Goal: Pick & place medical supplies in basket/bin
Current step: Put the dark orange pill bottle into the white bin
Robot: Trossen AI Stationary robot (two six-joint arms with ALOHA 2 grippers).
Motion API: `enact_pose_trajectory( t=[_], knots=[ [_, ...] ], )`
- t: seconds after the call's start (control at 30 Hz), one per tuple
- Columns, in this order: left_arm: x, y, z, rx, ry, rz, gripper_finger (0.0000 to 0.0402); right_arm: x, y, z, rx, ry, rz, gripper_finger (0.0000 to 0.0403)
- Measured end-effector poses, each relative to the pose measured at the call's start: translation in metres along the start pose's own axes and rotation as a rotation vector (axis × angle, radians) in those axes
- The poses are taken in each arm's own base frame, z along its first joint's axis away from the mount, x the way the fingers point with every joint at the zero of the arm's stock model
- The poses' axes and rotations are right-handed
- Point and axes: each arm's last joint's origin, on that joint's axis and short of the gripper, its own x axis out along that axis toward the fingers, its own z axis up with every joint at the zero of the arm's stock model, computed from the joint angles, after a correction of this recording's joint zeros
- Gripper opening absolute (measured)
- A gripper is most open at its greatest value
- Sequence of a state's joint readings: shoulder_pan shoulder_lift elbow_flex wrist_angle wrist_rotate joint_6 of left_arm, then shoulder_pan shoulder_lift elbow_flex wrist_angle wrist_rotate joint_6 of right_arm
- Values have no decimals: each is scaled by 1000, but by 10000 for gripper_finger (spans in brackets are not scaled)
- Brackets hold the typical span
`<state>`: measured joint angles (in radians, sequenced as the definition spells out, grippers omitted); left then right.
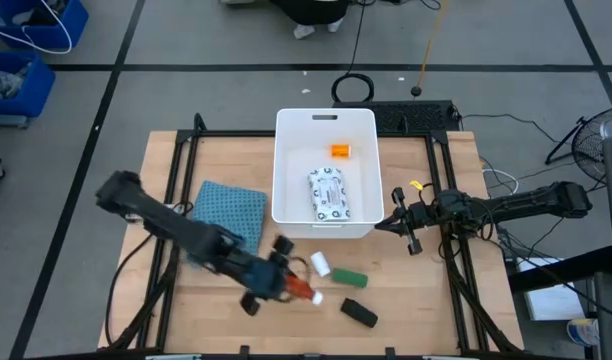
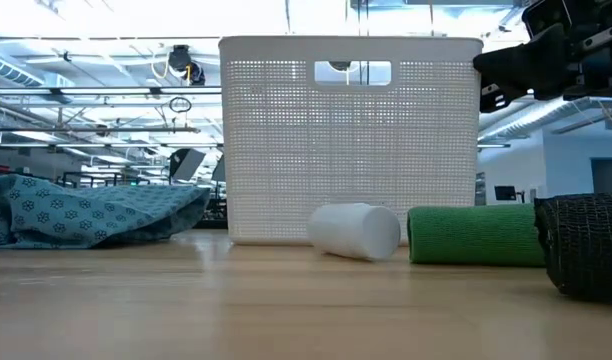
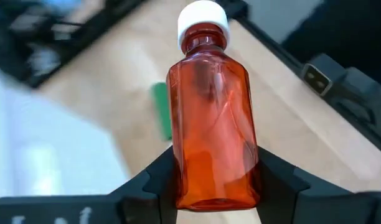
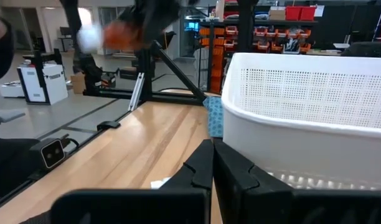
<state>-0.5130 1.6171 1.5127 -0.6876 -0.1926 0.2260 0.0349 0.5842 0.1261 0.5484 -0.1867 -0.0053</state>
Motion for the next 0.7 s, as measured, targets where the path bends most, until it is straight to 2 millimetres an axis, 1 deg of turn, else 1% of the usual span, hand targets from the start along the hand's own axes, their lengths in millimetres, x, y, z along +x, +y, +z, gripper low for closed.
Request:
enact_pose_trajectory(
  t=[0.1,0.17,0.23,0.33,0.4,0.47,0.6,0.7],
  knots=[
    [-42,6,-4,-30,-25,78,163,0,0,0,6,0,0,0],
    [-66,10,-14,-52,-41,141,163,0,0,0,6,2,0,0],
    [-87,13,-29,-81,-69,192,158,0,0,0,6,3,0,0],
    [-111,14,-59,-142,-157,257,157,0,0,0,5,3,0,0],
    [-120,12,-82,-187,-248,301,157,0,0,0,0,2,0,0],
    [-123,9,-107,-231,-337,361,157,0,0,0,-5,-1,1,0],
    [-119,3,-154,-313,-486,504,171,0,0,2,-9,-17,1,0],
    [-112,1,-181,-371,-570,583,168,0,0,4,-12,-44,0,0]
  ],
)
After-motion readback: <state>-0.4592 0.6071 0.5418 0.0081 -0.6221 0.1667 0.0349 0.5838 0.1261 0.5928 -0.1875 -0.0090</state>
